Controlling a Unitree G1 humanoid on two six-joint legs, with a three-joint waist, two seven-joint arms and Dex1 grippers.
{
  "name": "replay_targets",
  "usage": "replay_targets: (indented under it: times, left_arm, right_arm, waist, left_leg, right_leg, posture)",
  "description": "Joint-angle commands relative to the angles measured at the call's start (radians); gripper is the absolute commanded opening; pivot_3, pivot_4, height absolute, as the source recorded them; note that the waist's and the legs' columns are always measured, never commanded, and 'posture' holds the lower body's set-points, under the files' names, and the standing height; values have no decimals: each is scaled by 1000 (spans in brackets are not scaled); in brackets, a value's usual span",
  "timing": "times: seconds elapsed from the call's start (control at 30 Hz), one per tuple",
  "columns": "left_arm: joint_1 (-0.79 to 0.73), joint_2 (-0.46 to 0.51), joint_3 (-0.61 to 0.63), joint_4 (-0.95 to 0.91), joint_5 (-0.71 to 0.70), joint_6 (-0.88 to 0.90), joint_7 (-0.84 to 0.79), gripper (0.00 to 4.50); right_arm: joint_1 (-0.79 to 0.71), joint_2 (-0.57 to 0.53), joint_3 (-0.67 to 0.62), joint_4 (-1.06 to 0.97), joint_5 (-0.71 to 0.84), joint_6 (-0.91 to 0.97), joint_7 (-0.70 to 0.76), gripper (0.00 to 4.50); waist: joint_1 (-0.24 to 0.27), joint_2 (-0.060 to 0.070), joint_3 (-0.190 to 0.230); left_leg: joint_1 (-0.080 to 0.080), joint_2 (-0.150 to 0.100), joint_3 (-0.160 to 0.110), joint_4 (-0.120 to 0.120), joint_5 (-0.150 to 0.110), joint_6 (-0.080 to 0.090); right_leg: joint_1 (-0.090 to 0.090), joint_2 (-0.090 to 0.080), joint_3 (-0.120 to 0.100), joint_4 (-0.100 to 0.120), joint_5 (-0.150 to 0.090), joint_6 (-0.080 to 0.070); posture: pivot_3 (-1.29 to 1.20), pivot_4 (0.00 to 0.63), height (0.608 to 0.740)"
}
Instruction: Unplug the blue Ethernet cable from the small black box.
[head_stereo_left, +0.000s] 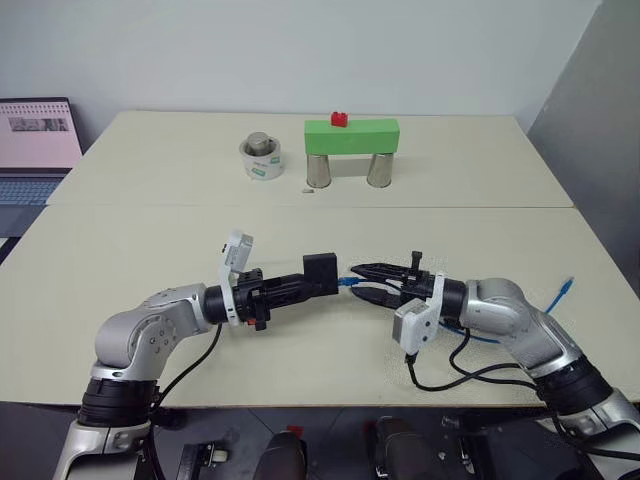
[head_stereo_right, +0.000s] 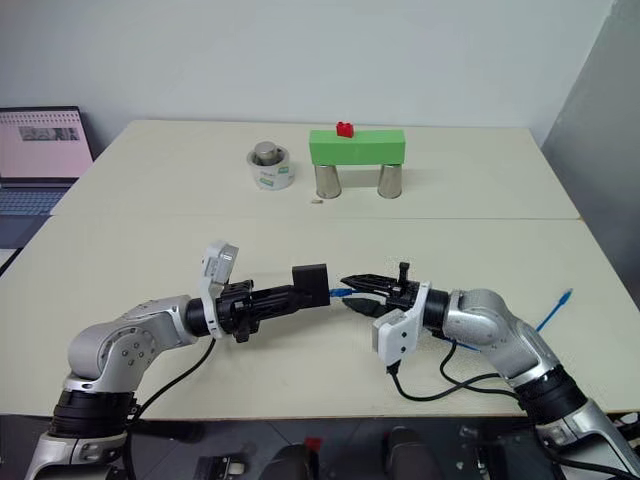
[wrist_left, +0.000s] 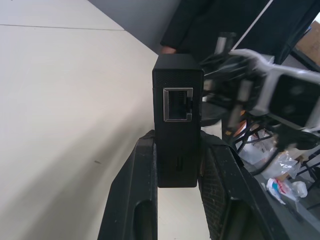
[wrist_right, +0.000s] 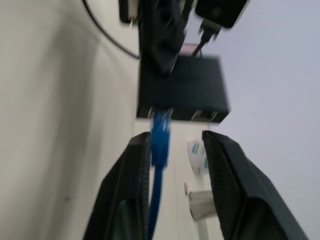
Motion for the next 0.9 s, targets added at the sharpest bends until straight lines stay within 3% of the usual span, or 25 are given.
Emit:
replay_targets:
  times: [0.03,0.2,0.4,0.63,0.9]
  left_arm:
    - [-37,20,-20,13,34,-48,-53,759]
    - [-76,26,-57,58,95,-157,-158,759]
    - [-103,38,-93,78,139,-237,-263,759]
    - [-104,35,-96,78,150,-272,-305,759]
    - [-97,37,-97,63,160,-286,-318,759]
  right_arm:
    - [63,-64,-43,-185,228,225,113,2845]
    - [67,-58,-123,-393,674,820,56,2873]
    - [9,-13,-203,-382,978,1181,20,2873]
    - [-21,16,-236,-327,1094,1345,46,2873]
    - [-40,60,-211,-268,1047,1369,62,2873]
  waist:
    - [1,0,0]
    - [6,0,0]
    - [5,0,0]
    - [5,0,0]
    - [4,0,0]
  left_leg:
    - [0,0,0,0,0,0]
    - [1,0,-2,1,0,0]
    - [2,0,-2,1,0,0]
    - [0,0,-2,0,0,0]
    - [1,0,-2,0,0,0]
  right_leg:
    - [1,0,0,0,0,0]
    - [3,0,-2,0,0,-1]
    - [4,0,-2,0,0,0]
    - [3,0,-2,-3,-1,0]
    - [2,0,-2,-2,-1,0]
  posture:
    - [0,150,740]
    - [0,150,740]
    - [0,150,740]
    - [0,150,740]
    - [0,150,740]
